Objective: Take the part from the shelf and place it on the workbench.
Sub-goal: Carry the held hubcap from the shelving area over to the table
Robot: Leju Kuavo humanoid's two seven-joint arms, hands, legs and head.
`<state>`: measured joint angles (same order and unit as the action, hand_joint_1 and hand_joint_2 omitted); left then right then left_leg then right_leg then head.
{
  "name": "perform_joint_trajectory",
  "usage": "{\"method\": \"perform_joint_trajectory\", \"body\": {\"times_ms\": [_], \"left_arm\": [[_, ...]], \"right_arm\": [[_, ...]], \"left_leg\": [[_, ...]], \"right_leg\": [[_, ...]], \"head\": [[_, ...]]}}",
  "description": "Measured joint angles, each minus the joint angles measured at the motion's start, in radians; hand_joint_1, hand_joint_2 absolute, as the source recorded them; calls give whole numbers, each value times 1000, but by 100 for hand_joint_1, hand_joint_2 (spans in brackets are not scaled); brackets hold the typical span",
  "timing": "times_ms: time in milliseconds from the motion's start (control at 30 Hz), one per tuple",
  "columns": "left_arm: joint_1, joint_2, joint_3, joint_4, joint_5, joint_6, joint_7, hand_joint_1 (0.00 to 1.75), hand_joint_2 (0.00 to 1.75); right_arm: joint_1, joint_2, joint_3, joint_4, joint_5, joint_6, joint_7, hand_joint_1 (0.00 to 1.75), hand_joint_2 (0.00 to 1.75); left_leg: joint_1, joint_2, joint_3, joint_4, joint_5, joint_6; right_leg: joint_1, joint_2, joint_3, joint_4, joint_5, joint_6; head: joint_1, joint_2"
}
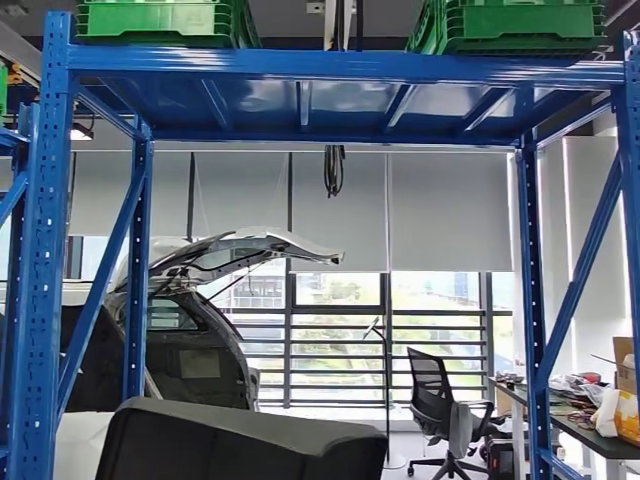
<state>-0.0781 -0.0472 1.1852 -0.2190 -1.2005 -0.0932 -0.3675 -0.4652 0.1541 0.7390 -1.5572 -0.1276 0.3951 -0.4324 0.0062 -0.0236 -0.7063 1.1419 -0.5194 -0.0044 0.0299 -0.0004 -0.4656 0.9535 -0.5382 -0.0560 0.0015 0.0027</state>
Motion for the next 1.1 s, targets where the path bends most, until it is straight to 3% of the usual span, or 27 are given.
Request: {"method": "perform_joint_trajectory", "body": {"times_ms": [67,100,133,200,233,300,367,433,500,567,600,633,667,733,767,800,867,900,967,1033,1100], "left_arm": [[0,1,0,0,1,1,3,0,0],[1,1,0,0,1,2,5,0,0],[2,1,0,0,1,2,6,0,0],[3,2,0,0,1,4,8,0,0],[2,2,0,0,1,5,8,0,0],[0,2,0,0,0,7,8,0,0],[2,2,0,0,0,7,8,0,0],[4,3,0,0,-1,8,10,0,0],[2,5,0,0,-1,8,11,0,0],[0,6,0,0,1,8,13,0,0],[1,8,1,0,3,8,15,0,0],[2,8,1,0,5,8,17,0,0],[3,9,1,0,6,8,19,0,0],[2,10,2,0,6,8,23,0,0],[1,11,2,0,6,8,25,0,0],[1,11,2,0,6,8,27,0,0],[4,12,3,0,7,8,29,0,0],[8,12,3,0,7,8,29,0,0],[10,14,4,0,8,8,31,0,0],[7,17,4,0,9,8,34,0,0],[6,20,5,0,12,8,39,0,0]], "right_arm": [[1,-3,2,3,1,1,0,175,175],[1,-5,3,4,2,2,0,175,175],[1,-6,4,6,2,2,0,175,175],[1,-8,4,7,2,3,0,175,175],[0,-8,4,7,3,3,0,175,175],[-2,-9,5,8,5,4,0,175,175],[-3,-9,8,8,8,5,0,175,175],[-5,-9,10,8,11,6,0,175,175],[-7,-12,12,9,14,6,0,175,175],[-7,-16,15,12,17,8,0,175,175],[-8,-17,16,14,18,9,0,175,175],[-10,-17,19,16,19,10,0,175,175],[-14,-17,21,17,19,11,0,175,175],[-26,-17,26,17,20,14,1,175,175],[-31,-18,28,17,21,16,1,175,175],[-34,-18,30,17,21,17,2,175,175],[-39,-17,34,17,22,19,3,175,175],[-43,-16,37,18,22,20,4,175,175],[-53,-12,44,21,22,22,5,175,175],[-58,-11,52,27,23,23,6,175,175],[-58,-12,60,36,24,24,8,175,175]], "left_leg": [[6,7,-31,118,-53,-10],[9,10,-30,144,-51,-16],[13,16,-10,129,-33,-21],[19,49,73,7,10,-32],[17,69,110,-54,21,-32],[11,92,138,-111,18,-21],[10,77,131,-115,20,-2],[13,59,126,-117,26,11],[15,40,119,-117,33,22],[14,16,113,-117,38,28],[12,3,111,-117,40,29],[11,-10,110,-117,42,29],[9,-23,110,-117,44,29],[7,-48,108,-117,48,26],[8,-59,105,-117,52,23],[11,-71,101,-117,56,18],[16,-95,93,-122,66,3],[15,-94,88,-122,65,-3],[10,-56,63,-82,32,-10],[11,-6,12,33,-34,-16],[14,10,-24,130,-66,-25]], "right_leg": [[0,-24,-14,2,9,1],[-1,-36,-21,4,13,3],[-2,-47,-28,7,15,6],[-4,-69,-40,20,12,14],[-3,-78,-46,29,9,20],[2,-96,-54,42,5,30],[3,-110,-55,47,3,38],[-4,-77,-67,76,-22,50],[-14,-24,-111,177,-83,63],[-19,-7,-170,306,-134,68],[-20,-5,-183,334,-134,68],[-20,-2,-179,323,-114,65],[-20,6,-158,275,-78,60],[-19,50,-99,139,-5,43],[-19,71,-80,92,16,37],[-18,85,-70,68,24,33],[-16,72,-67,55,26,30],[-18,57,-64,44,30,29],[-24,27,-60,19,40,24],[-25,-3,-64,14,45,22],[-25,-34,-70,18,45,22]], "head": [[0,0],[0,0],[0,0],[0,0],[0,0],[-1,0],[-1,0],[-2,0],[-2,0],[-2,0],[-2,0],[-2,0],[-2,0],[-1,0],[-1,0],[-1,0],[0,0],[0,0],[0,0],[0,0],[0,0]]}}
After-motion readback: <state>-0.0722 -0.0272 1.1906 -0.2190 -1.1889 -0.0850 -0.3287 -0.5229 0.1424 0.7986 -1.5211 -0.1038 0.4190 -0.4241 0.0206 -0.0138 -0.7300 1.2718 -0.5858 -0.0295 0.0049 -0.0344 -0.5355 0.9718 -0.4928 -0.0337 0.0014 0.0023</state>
